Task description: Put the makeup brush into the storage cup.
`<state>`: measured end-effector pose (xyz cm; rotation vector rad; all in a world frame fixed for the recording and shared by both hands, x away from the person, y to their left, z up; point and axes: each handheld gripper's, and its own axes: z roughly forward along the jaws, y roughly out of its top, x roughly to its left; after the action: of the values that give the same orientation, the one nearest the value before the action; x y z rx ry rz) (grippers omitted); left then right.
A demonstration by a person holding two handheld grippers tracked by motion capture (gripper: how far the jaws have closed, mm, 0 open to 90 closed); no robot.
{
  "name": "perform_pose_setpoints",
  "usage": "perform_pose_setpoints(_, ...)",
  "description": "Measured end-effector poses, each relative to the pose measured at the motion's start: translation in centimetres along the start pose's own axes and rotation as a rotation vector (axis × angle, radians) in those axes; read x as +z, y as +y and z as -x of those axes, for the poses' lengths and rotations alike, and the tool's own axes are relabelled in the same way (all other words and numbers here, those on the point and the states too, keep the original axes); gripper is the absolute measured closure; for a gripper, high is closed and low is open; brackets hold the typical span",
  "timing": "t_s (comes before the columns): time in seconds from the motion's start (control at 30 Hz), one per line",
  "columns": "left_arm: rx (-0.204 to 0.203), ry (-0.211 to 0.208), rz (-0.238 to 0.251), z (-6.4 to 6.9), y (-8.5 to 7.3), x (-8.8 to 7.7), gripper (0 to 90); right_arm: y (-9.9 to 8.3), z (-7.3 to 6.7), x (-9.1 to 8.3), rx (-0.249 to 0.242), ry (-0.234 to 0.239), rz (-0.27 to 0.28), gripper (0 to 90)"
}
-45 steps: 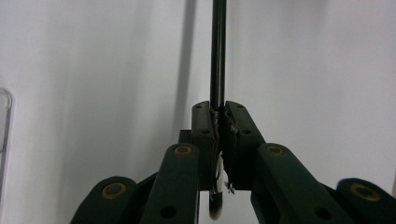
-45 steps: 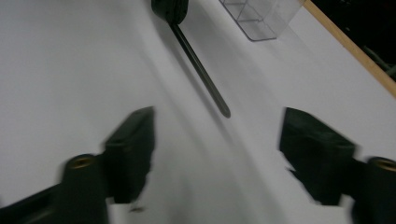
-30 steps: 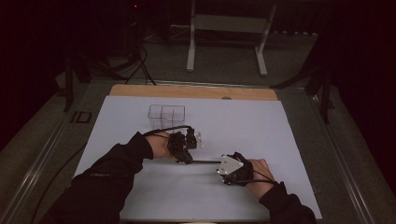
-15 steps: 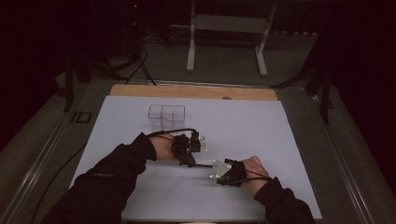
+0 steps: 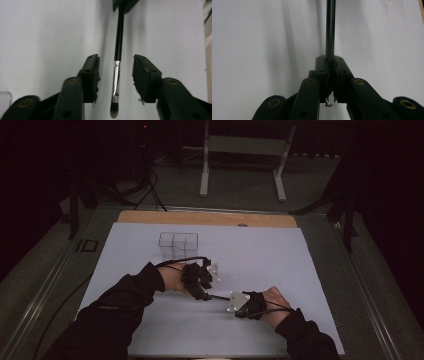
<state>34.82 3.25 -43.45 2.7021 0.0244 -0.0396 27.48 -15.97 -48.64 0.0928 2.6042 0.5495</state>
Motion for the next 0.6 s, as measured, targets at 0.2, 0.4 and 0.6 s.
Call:
perform_pose_setpoints(0.2,-0.042,0.04,0.104,-0.1,-0.8,-1.9,42.3,-0.3,0.4,-0.7,0.052,0.012,0.013,84.0)
perform_pose_setpoints(0.4,-0.095,0.079,0.27,0.7,-2.5,-4.6,25.6,-1.2,0.7,-1.4,0.1,0.03,0.031,84.0)
perform_pose_setpoints(0.6,-0.141,0.076,0.338,1.1,-3.9,-5.1,12.8,-1.7,1.1,-2.0,0.151,0.009,0.038,84.0)
